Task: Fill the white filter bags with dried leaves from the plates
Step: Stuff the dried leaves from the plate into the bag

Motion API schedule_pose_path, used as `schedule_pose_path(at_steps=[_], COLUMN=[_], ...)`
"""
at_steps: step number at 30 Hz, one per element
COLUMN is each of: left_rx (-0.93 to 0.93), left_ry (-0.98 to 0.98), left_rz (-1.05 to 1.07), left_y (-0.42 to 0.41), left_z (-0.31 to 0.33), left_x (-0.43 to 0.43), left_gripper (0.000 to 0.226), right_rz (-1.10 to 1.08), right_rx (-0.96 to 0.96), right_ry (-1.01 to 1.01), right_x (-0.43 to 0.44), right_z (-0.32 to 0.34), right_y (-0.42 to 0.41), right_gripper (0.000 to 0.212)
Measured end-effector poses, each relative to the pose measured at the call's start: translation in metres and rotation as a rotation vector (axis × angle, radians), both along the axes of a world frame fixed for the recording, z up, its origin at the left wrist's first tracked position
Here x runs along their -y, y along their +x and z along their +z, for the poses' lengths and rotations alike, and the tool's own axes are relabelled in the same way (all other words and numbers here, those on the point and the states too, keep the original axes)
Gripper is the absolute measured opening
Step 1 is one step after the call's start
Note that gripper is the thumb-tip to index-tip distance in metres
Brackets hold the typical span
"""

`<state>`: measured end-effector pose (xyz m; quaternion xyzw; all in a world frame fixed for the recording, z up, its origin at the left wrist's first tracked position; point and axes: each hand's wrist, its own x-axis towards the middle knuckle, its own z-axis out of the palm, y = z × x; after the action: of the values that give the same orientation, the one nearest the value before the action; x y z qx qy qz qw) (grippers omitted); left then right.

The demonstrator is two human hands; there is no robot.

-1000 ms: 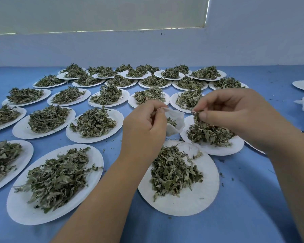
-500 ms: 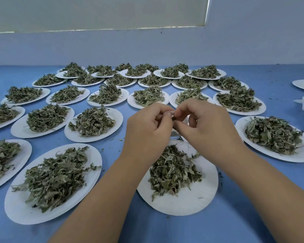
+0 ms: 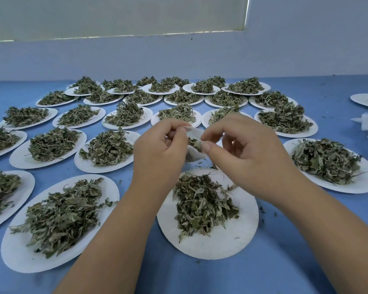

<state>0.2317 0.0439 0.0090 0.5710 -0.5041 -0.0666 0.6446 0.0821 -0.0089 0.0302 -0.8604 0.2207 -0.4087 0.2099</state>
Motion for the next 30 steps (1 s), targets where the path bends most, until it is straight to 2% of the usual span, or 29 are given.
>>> schedule_pose_path(at_steps=[2, 5, 7, 9, 15, 25, 30], left_rx=[-0.001, 0.000, 0.028, 0.065, 0.111, 0.210, 0.260], left_ry=[-0.017, -0.029, -0.037, -0.043, -0.062, -0.092, -0.094], left_rz=[0.059, 0.103, 0.101, 0.102, 0.122, 0.200, 0.225], left_y=[0.005, 0.008, 0.008, 0.007, 0.008, 0.010, 0.014], left_z=[0.001, 0.001, 0.000, 0.000, -0.001, -0.001, -0.002], left_x=[0.001, 0.002, 0.001, 0.001, 0.001, 0.001, 0.002], left_gripper=[0.023, 0.025, 0.026, 0.023, 0.018, 0.017, 0.017], right_rz=[0.113, 0.241, 0.273, 0.284, 0.278, 0.243, 0.243], right_rx=[-0.117, -0.458, -0.582, -0.664, -0.776, -0.695, -0.596], right_ry=[0.053, -0.016, 0.009, 0.013, -0.015, -0.036, 0.033], right_x=[-0.002, -0.005, -0.007, -0.009, -0.016, -0.014, -0.008], right_z=[0.003, 0.000, -0.004, -0.008, -0.013, -0.013, -0.006], right_y=[-0.005, -0.006, -0.004, -0.002, 0.002, 0.004, -0.002], right_gripper=[0.015, 0.040, 0.058, 0.068, 0.048, 0.023, 0.016])
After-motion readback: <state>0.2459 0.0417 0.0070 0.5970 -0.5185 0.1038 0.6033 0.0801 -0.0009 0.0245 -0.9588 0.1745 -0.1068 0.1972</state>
